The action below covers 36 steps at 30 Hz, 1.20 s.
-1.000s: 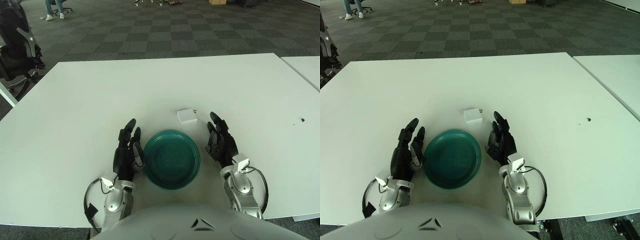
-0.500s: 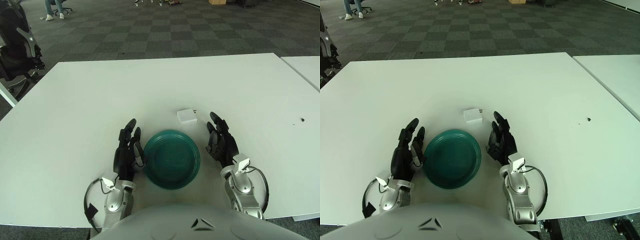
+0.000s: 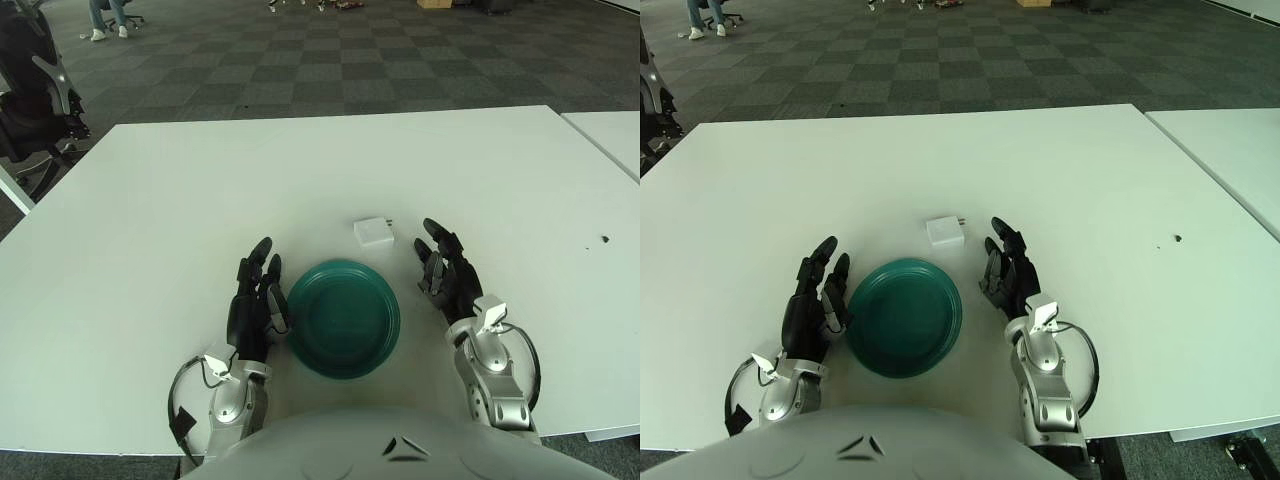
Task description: Put the charger into the plate.
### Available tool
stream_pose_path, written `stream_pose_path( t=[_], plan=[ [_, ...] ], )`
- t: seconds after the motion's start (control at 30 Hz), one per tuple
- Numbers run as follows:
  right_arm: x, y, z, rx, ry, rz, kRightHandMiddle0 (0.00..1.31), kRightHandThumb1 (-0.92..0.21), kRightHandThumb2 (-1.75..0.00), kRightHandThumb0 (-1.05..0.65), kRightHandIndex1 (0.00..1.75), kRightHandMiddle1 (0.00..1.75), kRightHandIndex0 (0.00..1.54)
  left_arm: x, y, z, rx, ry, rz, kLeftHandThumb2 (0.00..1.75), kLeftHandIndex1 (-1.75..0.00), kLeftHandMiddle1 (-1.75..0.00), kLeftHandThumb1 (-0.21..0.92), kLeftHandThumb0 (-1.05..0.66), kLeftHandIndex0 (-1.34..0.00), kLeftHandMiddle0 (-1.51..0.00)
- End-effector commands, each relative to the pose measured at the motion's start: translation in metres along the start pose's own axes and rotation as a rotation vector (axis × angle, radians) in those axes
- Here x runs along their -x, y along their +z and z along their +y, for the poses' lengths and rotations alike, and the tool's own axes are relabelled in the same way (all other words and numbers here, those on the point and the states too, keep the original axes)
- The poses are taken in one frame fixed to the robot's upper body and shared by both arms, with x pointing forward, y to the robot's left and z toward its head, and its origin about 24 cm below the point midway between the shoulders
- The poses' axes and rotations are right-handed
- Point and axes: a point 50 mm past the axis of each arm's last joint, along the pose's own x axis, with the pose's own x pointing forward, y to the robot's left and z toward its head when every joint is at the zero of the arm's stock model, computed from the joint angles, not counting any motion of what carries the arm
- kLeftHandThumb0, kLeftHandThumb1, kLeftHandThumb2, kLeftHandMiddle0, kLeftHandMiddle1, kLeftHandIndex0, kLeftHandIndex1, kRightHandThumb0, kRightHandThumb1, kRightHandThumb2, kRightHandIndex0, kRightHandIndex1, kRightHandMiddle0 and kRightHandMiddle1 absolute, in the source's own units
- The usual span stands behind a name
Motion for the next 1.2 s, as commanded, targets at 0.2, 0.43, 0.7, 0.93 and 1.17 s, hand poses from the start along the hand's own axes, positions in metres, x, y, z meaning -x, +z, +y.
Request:
stream_pose_path(
  t=[0.2,0.43,0.7,0.93,1.17],
  plan=[
    [-0.027,0.027,0.002,-0.003,-0.058,0.012,0.04,-0.92,-0.89,-0.79,0.04,0.85,0.37,0.002,-0.015,-0.002,0.034,0.030,0.097,1.03,-0.61,0.00,0.92,-0.95,0.00,-0.31],
    [-0.070,0.071,0.005,0.384,0.037,-0.201,0.11,-0.92,-0.78,-0.78,0.04,0.93,0.42,0.000,-0.016,-0.002,0.050,0.023,0.086,1.01,-0.69,-0.01,0.92,-0.92,0.00,-0.32],
    [-0.094,0.111,0.025,1.082,0.207,-0.437,0.01,-0.92,-0.50,-0.80,0.01,0.73,0.30,-0.001,-0.019,-0.001,-0.006,0.005,0.075,1.00,-0.72,0.00,0.92,-0.90,0.00,-0.29],
    [-0.104,0.121,0.041,1.408,0.336,-0.532,0.00,-0.92,-0.46,-0.81,0.01,0.50,0.18,0.001,-0.020,-0.004,-0.025,0.005,0.068,1.00,-0.71,0.00,0.92,-0.93,0.00,-0.28],
    [-0.111,0.126,0.055,1.596,0.448,-0.538,0.00,-0.92,-0.47,-0.84,0.00,0.37,0.11,0.001,-0.020,-0.005,-0.012,0.009,0.061,0.98,-0.76,-0.02,0.92,-1.00,0.00,-0.32]
  ],
)
